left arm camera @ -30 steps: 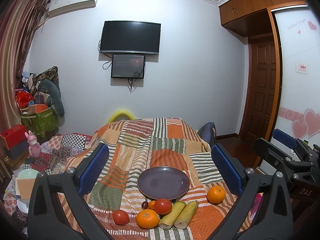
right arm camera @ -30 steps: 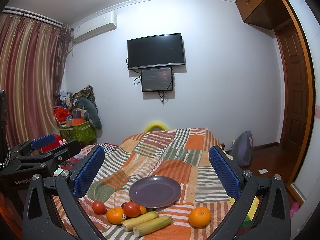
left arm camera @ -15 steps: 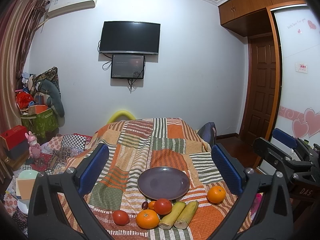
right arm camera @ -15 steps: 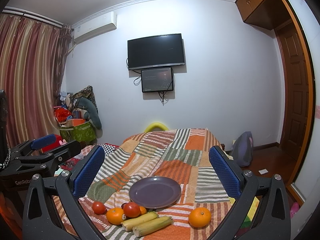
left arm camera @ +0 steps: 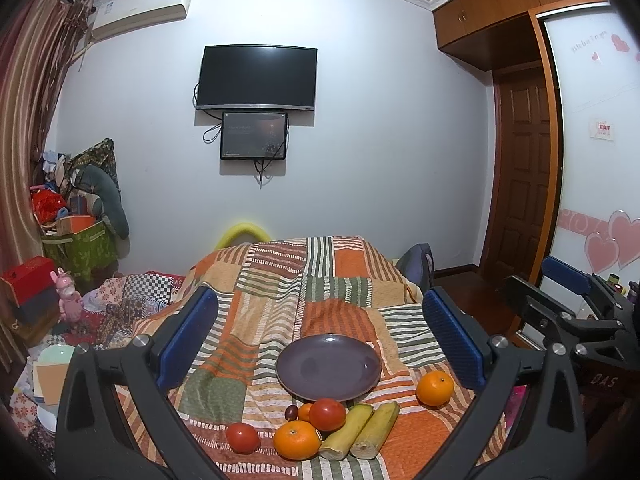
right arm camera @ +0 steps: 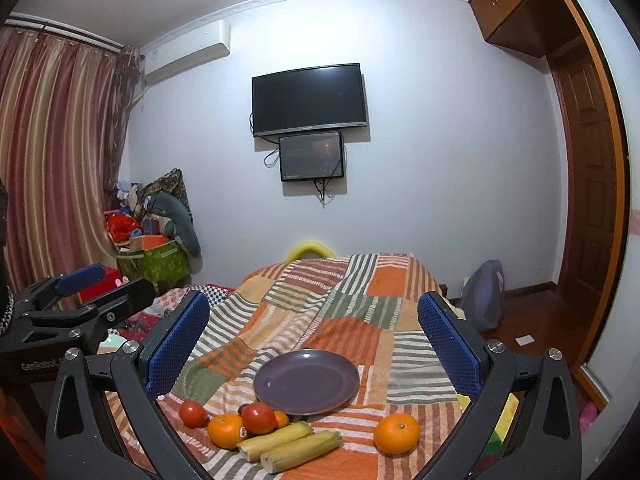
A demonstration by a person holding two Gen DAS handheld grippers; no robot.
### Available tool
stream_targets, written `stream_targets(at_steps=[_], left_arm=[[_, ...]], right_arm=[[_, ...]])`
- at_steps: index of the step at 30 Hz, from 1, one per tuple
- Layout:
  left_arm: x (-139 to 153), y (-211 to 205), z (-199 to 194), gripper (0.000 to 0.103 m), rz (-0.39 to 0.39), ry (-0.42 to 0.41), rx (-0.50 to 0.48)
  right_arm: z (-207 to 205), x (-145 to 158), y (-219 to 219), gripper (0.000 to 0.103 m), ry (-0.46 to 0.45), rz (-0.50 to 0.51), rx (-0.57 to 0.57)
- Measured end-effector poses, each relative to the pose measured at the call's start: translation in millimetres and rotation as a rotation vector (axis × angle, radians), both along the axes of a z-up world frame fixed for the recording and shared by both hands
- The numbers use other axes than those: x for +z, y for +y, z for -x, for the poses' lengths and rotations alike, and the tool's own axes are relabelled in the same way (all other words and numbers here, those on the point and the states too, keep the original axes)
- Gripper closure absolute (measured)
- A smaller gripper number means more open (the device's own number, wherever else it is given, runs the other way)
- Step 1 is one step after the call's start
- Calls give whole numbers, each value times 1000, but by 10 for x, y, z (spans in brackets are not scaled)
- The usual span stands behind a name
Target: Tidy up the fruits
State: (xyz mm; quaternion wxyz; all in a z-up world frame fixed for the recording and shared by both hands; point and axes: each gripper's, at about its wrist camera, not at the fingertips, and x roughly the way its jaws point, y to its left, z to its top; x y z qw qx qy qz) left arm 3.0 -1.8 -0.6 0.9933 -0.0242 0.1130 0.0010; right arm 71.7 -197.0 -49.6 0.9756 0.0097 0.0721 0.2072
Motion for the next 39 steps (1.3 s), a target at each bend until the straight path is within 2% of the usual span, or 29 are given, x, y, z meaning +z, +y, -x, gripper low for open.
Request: stream_targets(at_steps=[3, 5, 7, 9, 14, 20, 28, 39], left_arm=[[-24, -6, -25, 2, 3, 11, -1], [-45, -3, -69, 13, 4, 29, -5], [-78, 8, -149, 19, 5, 58, -16], [-126, 32, -225, 20, 12, 83, -21], [-316, 72, -434, 29, 10, 155, -16], [-634, 176, -705, 32, 12, 267, -18], [-1061, 241, -1029, 32, 70, 426, -52], [-1560, 82, -1298, 33, 60, 590, -92]], right_arm=[[-33, -40, -13, 1, 9, 6, -6], [-68, -69, -21, 9, 21, 11, -3], [-104, -105, -37, 14, 42, 17, -1], [-152, -144, -63, 17, 63, 20, -2], [-296, -298, -173, 32, 129, 44, -26], [-485, -511, -370, 36, 212, 90, -69], [-744, -832, -607, 37, 370, 145, -119], [-1070, -1322, -623, 37, 577, 138, -69]])
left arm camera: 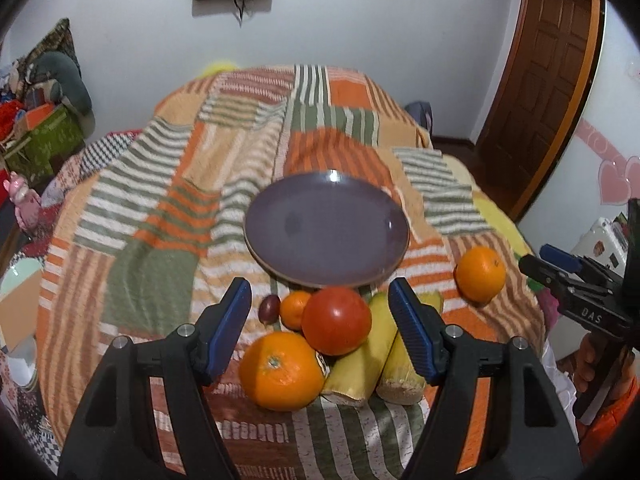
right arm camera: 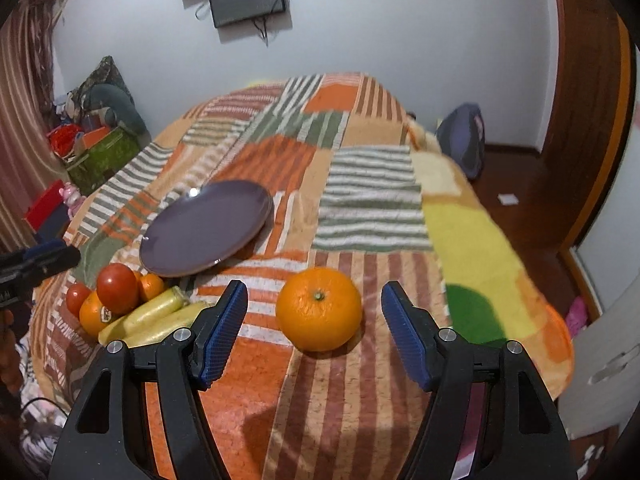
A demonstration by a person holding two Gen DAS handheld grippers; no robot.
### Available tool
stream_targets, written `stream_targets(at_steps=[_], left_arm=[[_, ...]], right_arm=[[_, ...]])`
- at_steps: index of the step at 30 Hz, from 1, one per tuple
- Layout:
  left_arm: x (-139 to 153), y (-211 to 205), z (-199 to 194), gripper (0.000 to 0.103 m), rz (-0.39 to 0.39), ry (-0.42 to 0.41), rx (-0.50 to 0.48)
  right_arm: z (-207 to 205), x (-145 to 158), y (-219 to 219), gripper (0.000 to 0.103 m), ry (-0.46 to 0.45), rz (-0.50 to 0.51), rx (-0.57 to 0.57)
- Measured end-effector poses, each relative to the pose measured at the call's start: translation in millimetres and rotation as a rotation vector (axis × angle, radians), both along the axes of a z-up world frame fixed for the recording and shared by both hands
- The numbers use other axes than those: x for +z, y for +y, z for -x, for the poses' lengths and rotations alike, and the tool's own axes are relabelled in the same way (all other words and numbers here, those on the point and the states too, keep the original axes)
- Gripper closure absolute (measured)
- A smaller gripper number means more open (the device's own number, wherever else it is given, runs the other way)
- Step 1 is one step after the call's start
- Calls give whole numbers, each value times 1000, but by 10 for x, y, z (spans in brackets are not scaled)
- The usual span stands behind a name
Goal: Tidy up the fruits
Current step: 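Grasp the large orange with the right gripper while the left gripper grasps a red tomato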
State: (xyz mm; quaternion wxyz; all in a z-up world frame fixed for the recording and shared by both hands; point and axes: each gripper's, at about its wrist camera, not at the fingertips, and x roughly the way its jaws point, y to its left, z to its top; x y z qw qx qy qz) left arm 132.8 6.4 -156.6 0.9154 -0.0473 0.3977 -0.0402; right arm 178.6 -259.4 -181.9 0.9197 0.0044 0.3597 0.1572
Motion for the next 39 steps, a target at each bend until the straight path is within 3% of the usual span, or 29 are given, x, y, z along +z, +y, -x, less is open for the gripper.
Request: stream_targets(at_steps=[6, 14, 29, 39], left_arm=[[-256, -74, -134, 40, 13, 86, -28], [-423, -116, -284, 51, 26, 137, -57], [-448, -101, -344, 53, 29, 139, -68], [-210, -29, -316, 53, 21, 74, -52]], right_arm=[[-139, -171, 53, 37, 57, 7, 12], [-267, -338, 73, 36, 116, 7, 29], [-374, -443, 115, 36, 132, 60, 38], [-378, -218, 210, 37, 74, 56, 59]])
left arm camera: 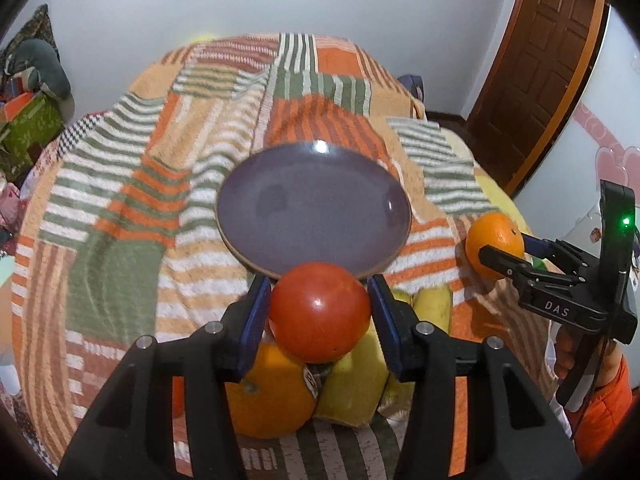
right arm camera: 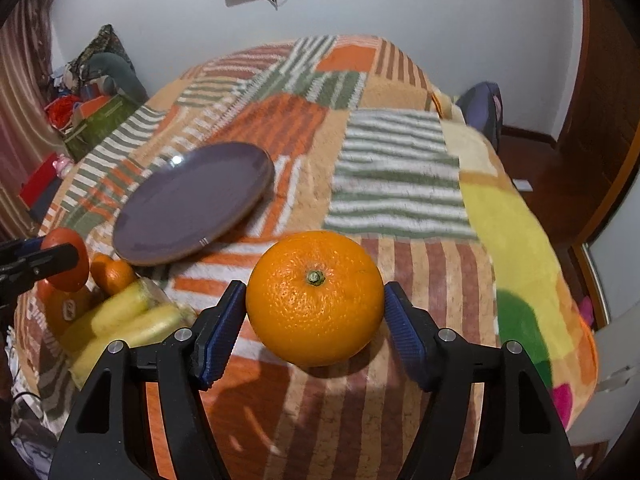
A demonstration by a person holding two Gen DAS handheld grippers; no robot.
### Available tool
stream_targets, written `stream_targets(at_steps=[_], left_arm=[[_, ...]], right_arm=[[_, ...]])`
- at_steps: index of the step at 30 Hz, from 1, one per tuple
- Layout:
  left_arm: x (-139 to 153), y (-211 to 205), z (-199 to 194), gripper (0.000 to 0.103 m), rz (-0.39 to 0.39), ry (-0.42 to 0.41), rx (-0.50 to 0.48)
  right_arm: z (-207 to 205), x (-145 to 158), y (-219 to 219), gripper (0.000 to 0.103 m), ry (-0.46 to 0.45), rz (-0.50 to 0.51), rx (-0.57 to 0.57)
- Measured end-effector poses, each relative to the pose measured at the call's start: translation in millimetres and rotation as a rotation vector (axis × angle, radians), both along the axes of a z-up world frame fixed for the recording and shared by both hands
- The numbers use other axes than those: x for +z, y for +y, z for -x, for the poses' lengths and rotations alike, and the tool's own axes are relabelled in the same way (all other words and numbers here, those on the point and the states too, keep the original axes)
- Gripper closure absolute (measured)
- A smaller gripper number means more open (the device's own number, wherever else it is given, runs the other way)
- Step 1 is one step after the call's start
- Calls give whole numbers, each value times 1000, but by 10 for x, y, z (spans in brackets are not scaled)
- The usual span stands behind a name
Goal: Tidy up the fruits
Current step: 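Grasp the large orange with the right gripper while the left gripper grasps a red tomato, then carry the orange with the right gripper onto the plate while the left gripper sets the tomato beside it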
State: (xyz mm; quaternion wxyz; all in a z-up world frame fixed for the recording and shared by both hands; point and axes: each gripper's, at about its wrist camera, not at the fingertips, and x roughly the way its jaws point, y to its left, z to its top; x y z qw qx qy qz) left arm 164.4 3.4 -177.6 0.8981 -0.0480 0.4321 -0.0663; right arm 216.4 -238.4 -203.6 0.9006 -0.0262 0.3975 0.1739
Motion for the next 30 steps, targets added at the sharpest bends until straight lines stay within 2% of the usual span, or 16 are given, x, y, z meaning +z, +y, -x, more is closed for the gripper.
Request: stream_targets(at_steps=[9, 16, 24, 30], left_arm=[[437, 151, -118, 53, -33, -126, 23], [630, 236, -267, 53, -64, -193, 47], [666, 312, -539, 53, -76, -215, 65], [586, 398, -847, 53, -84, -194, 75]], right_arm=[[-27, 423, 237, 37, -135, -28, 57], [-157, 616, 533, 37, -209, -46, 107], [-372, 702, 844, 37, -257, -55, 150], [-555, 724, 1001, 37, -279, -43, 166]])
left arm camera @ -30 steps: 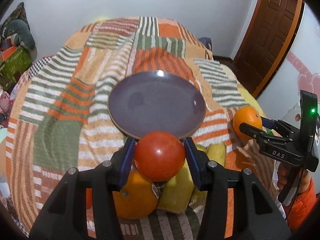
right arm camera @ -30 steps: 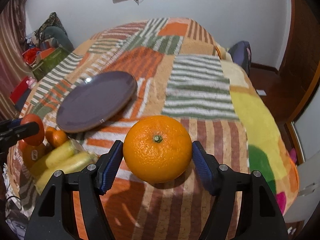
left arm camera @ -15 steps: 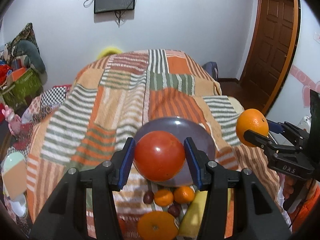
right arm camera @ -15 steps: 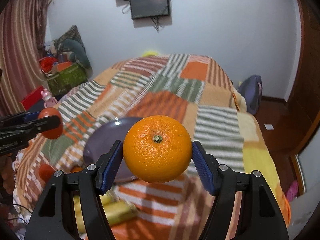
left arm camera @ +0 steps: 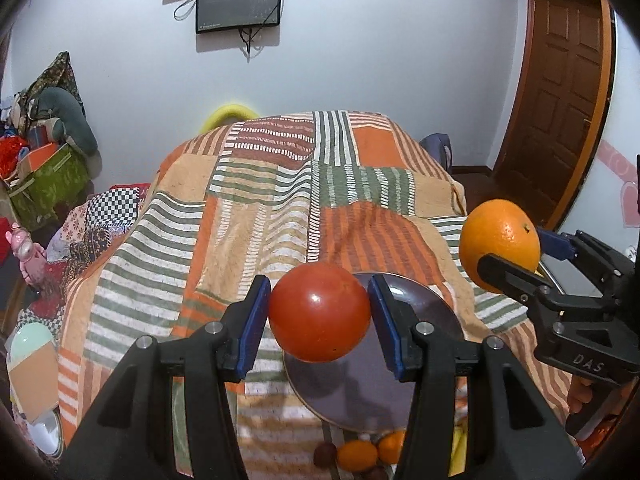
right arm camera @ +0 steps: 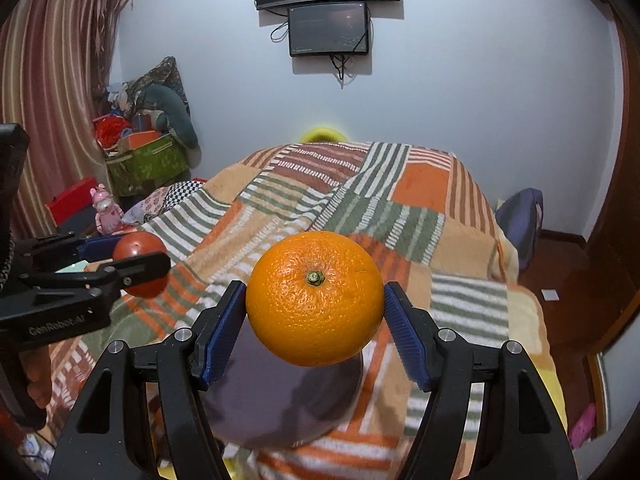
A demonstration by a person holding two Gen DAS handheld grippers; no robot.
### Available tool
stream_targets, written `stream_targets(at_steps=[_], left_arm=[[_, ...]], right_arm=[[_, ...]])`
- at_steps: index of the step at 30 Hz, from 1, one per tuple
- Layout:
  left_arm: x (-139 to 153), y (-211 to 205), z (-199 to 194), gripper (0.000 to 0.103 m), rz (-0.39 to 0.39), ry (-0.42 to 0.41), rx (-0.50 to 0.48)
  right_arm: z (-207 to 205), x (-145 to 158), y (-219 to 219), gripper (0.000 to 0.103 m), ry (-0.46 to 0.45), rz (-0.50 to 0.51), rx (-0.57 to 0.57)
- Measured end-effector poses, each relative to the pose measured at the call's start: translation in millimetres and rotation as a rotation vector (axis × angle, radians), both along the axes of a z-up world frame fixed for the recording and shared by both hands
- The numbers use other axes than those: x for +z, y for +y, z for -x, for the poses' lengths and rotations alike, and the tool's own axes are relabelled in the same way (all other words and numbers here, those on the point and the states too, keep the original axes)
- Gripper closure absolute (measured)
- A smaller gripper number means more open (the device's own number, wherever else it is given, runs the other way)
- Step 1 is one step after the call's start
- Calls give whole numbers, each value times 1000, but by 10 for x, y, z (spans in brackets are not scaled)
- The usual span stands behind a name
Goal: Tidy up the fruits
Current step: 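Carry the orange with the right gripper onto the plate while the left gripper sets the tomato beside it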
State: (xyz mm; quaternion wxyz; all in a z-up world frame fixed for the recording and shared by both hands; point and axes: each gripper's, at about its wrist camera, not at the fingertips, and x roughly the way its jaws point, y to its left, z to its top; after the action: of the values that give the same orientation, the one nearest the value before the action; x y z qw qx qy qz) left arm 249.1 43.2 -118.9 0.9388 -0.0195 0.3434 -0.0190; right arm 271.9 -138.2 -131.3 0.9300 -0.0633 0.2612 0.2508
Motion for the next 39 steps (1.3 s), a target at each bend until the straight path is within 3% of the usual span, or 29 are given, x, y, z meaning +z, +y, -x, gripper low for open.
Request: stream_targets(at_steps=[7, 18, 24, 34, 39], left_arm=[[-211, 67, -351, 53, 25, 83, -28], [-694, 53, -777, 53, 31, 231, -99], [-895, 49, -920, 53, 30, 288, -111], [-1044, 32, -1041, 53, 38, 341, -118], [-984, 19, -1025, 45, 28, 323, -115]], right_arm=[[-216, -133, 143, 37, 25, 39, 13], [-512, -639, 283, 37, 161, 141, 33], [-607, -770, 307, 37, 207, 167, 55], [-652, -878, 406, 36, 227, 215, 91], [-646, -883, 431, 36, 224, 236, 90]])
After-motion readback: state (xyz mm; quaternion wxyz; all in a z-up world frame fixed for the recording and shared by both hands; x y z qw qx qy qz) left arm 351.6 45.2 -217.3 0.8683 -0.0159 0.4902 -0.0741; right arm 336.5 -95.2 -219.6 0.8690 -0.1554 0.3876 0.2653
